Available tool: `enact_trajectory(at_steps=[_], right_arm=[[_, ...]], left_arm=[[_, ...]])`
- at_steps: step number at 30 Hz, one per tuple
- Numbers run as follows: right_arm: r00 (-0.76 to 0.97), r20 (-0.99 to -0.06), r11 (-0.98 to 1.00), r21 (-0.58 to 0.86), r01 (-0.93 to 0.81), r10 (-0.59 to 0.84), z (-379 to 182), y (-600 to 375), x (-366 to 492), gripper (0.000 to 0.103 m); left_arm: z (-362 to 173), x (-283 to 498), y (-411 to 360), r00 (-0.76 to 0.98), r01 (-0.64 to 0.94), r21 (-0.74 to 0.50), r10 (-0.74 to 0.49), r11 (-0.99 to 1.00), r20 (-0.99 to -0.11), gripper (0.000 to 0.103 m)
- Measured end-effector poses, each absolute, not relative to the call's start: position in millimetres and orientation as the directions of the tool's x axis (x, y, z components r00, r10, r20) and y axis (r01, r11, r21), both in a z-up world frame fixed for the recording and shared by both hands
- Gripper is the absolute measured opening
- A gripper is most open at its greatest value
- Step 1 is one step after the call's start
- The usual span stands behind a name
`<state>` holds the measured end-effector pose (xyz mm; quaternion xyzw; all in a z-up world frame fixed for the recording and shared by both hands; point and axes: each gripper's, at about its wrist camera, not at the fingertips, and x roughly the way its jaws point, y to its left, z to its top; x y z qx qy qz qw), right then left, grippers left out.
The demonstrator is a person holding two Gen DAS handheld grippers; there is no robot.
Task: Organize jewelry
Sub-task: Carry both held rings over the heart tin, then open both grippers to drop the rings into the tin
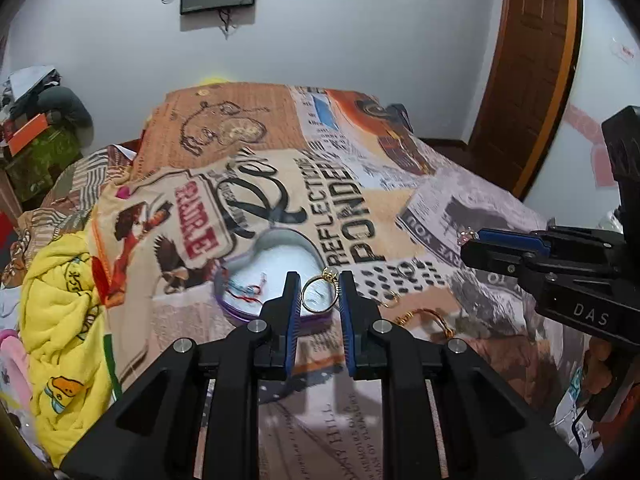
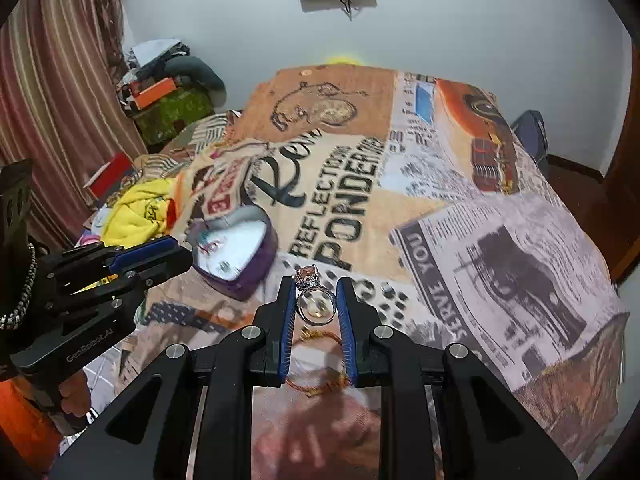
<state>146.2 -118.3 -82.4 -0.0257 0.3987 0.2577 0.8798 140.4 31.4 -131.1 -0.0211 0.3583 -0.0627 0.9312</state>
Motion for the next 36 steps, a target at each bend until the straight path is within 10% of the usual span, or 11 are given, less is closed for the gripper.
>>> enact_trajectory(at_steps=[36], right_arm=[[0.430,-0.749,0.795,0.208,-0.570,0.504,-111,-31,205,0.019]], left_arm=[[-172,194,87,0.695,0.079,-0.156,-0.166,0.985,-0.699,0.018]])
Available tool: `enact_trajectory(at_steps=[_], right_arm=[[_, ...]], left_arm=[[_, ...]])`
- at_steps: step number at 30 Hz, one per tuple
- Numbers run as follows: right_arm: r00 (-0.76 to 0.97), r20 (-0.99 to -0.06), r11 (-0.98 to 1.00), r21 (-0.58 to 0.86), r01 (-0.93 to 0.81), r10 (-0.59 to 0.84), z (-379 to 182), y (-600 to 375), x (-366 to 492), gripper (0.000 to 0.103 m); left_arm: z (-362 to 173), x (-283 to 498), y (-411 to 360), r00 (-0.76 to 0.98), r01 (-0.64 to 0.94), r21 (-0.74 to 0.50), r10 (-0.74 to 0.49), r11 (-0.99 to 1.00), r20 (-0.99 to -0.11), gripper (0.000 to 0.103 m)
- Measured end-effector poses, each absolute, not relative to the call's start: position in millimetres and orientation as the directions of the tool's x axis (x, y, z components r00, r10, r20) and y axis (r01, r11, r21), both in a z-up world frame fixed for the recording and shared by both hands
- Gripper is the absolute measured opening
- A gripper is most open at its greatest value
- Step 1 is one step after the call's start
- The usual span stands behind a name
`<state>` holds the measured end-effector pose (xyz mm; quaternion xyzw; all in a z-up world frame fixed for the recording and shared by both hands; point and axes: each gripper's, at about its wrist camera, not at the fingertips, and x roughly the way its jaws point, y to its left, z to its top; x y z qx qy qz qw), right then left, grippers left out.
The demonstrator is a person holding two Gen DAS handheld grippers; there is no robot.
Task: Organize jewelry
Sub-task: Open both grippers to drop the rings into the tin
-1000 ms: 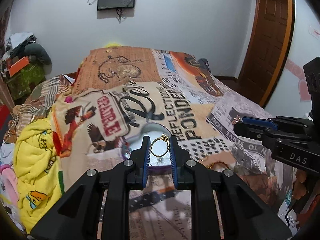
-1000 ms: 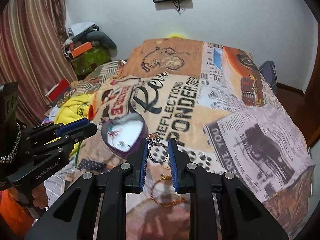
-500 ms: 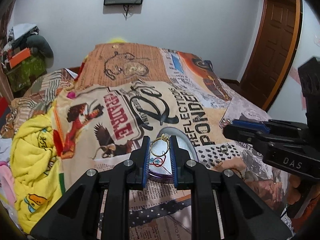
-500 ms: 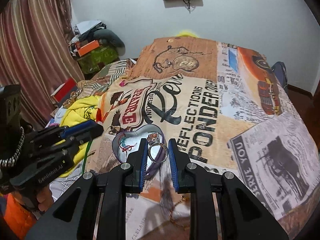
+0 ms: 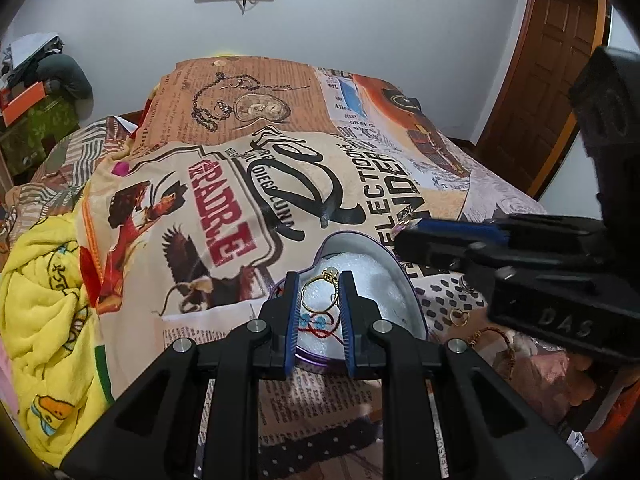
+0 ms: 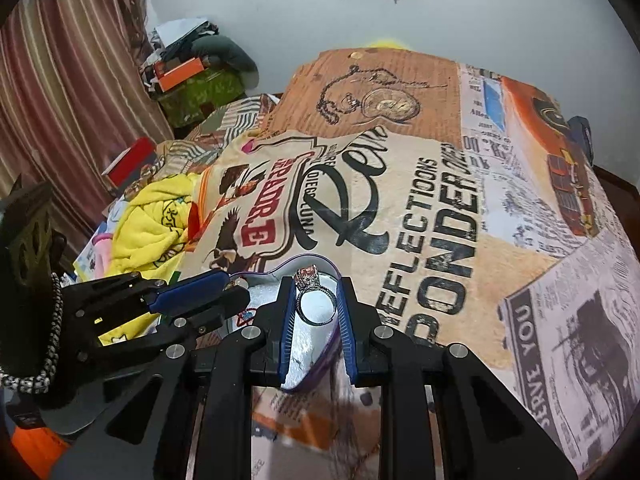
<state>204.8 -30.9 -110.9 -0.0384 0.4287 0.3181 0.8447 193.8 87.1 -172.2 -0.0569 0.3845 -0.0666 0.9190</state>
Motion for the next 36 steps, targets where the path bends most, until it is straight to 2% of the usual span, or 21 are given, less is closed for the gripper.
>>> enact_trajectory(at_steps=[23,26,28,32,34,36], right_arm=[[0.331,-0.803,0.769,0.229,-0.596,0.496,-130,-15,211,0.021],[0.348,-0.800,0.777,0.218,-0.590,0.488,-124,-22,206,0.023],[0.363,-0.795,0.781,0.208,-0.589,0.485,-117,-28,202,0.026],[0.410,-0.782,0.800,0.181,-0.572,0.469,-104,-44,194,0.047],[0.436,-0.776,0.813,0.163,-0.558,0.455,-97,-56,189,0.048],[0.459,-0.772,0.827,0.147,-0.543,0.439,-91,-66,186,0.048]], left_arm=[[-165,177,108,0.701,0.002,-0.132,-0.096,0.991,-0.707,0.019],[-162,174,104,0.700,-0.004,-0.116,-0.080,0.993,-0.709,0.028],[-157,171,101,0.706,-0.004,-0.113,-0.078,0.994,-0.704,0.038],[-146,164,93,0.718,-0.003,-0.096,-0.065,0.995,-0.693,0.045],[-140,161,90,0.725,-0.001,-0.094,-0.063,0.996,-0.686,0.053],[-134,157,86,0.733,0.002,-0.091,-0.063,0.996,-0.678,0.056]])
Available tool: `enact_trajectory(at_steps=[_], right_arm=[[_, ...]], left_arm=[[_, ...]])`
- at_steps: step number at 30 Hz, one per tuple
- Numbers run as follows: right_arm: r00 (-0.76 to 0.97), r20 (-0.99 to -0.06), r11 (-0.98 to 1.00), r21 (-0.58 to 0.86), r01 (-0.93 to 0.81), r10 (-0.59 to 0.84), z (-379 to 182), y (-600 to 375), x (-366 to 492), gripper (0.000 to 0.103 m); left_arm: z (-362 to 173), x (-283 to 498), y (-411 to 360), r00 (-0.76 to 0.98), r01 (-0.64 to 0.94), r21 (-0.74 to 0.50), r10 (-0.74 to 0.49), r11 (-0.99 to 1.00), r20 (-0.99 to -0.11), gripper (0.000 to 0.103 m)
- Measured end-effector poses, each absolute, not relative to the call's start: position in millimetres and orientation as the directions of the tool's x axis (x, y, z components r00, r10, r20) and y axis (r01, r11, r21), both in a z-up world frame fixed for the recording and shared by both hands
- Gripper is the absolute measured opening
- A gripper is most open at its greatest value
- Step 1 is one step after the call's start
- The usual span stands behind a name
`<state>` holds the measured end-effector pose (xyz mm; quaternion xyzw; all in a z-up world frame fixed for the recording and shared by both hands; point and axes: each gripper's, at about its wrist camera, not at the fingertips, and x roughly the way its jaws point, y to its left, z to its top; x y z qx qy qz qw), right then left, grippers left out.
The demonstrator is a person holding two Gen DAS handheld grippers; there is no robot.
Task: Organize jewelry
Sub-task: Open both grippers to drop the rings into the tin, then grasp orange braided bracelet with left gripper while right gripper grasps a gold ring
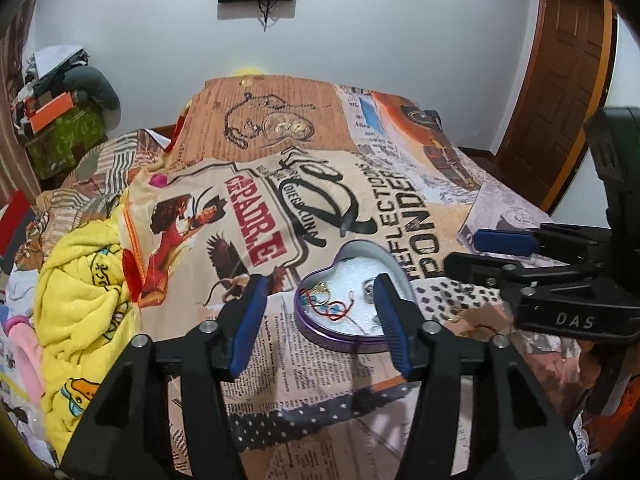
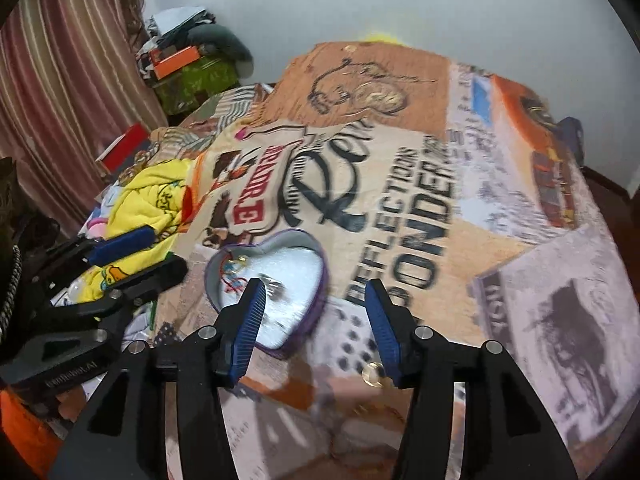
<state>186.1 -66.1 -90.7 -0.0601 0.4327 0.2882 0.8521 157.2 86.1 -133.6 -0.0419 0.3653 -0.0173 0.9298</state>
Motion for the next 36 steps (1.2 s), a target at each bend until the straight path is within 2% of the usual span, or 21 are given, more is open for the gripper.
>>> enact_trajectory(at_steps=[3,10,22,23,25,28,33,36], right_arm=[[0.482,-0.766,0.843,0.141,-0.520,0.425,-83,-82,183,0.048],[0.514,-0.761,0.869,0.130,-0.477,0.396,-76,-114,169,0.048],[0.499,-0.804,0.912,0.125,-0.390,0.323,-99,-167,152,0.050],[0.497,-0.807,0.916,0.128,-0.381,0.320,-101,-172,152,0.050],[0.492,-0.812,0.920,0.134,-0.368,0.315,-104,-179,152,0.050],[0.485,-0.822,0.928,0.131,-0.349,0.298,-111,-187,153,0.050],[0.467,-0.831,0.930,0.149,-0.336,0.302,-120,-193,155,0.050],[0.456,-0.835,0.929,0.157,-0.335,0.306,-124,-194,158,0.050]], left_arm=[[-127,152,80,0.737,0.005,-0.086,-0.062,0.996,-0.673,0.060],[-123,142,60,0.720,0.032,-0.088,-0.084,0.996,-0.689,0.061],[-169,147,0,0.604,0.144,-0.120,-0.183,0.982,-0.776,0.061],[-174,149,-4,0.587,0.154,-0.133,-0.199,0.979,-0.785,0.059],[-183,154,-12,0.558,0.172,-0.156,-0.227,0.973,-0.798,0.044],[-196,161,-24,0.513,0.199,-0.182,-0.261,0.963,-0.818,0.031],[-215,174,-40,0.471,0.226,-0.185,-0.274,0.956,-0.839,0.022],[-221,180,-47,0.504,0.219,-0.132,-0.228,0.967,-0.833,0.011]])
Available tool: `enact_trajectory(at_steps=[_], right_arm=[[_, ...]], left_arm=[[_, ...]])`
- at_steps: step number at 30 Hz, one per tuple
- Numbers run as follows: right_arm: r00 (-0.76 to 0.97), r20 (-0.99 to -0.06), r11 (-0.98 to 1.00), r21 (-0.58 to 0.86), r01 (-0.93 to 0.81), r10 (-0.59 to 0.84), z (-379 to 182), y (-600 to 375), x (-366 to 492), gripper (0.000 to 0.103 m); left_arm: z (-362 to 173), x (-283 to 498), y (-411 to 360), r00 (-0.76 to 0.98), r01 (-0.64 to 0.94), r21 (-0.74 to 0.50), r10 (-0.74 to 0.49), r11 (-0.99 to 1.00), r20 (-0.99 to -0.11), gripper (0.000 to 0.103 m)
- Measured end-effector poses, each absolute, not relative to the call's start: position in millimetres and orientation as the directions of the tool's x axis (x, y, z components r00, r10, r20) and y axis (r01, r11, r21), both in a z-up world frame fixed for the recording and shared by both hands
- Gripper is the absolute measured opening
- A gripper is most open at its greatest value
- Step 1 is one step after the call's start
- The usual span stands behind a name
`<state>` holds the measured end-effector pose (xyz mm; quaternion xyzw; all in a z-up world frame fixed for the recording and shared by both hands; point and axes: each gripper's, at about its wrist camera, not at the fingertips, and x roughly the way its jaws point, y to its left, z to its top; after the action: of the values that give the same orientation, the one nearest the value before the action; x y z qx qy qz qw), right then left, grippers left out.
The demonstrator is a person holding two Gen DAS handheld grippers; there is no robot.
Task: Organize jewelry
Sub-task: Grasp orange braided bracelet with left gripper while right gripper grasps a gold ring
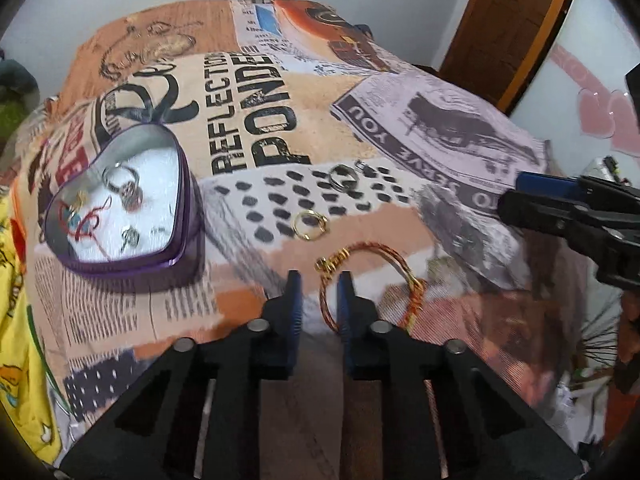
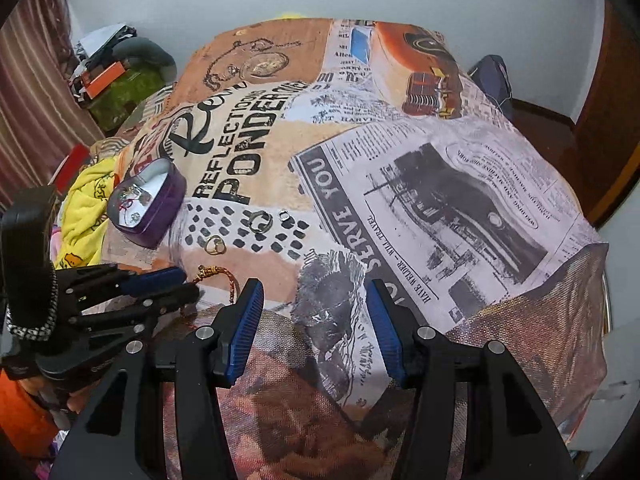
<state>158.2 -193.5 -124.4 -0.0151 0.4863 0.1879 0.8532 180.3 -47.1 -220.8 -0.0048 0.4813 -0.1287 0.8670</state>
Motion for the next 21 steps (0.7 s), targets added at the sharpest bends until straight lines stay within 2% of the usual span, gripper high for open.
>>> enact_trajectory(at_steps=[3,5,11,17,21], right_arm=[[0.448,-0.839,0.926,0.159,-0.343,0.310,-127,-189,159,0.050],[0.446,-0.836,0.921,0.163,-0.353,0.319,-127,-186,159,0.050],[0.434,-0.835,0.906,0.166,-0.388,0.339,-130,-169,162,0.050],[0.428,-0.836,0.891,0.146,-0.429,0.343,-141,-141,172,0.050],[0.400,-0.843,0.873,0.151,-0.464,0.359,-152,-121,180,0.050]], left_arm=[[-223,181,-54,0.527,0.233,-0.071,-0.187,0.970,-0.829,0.003],[-222,179,-54,0.529,0.241,-0.060,-0.183,0.969,-0.829,0.003],[-198,171,-20,0.572,0.160,-0.139,-0.207,0.977,-0.794,0.003],[-160,158,11,0.670,0.097,-0.108,-0.145,0.989,-0.728,0.003],[-154,160,30,0.690,0.062,-0.104,-0.118,0.993,-0.714,0.003]])
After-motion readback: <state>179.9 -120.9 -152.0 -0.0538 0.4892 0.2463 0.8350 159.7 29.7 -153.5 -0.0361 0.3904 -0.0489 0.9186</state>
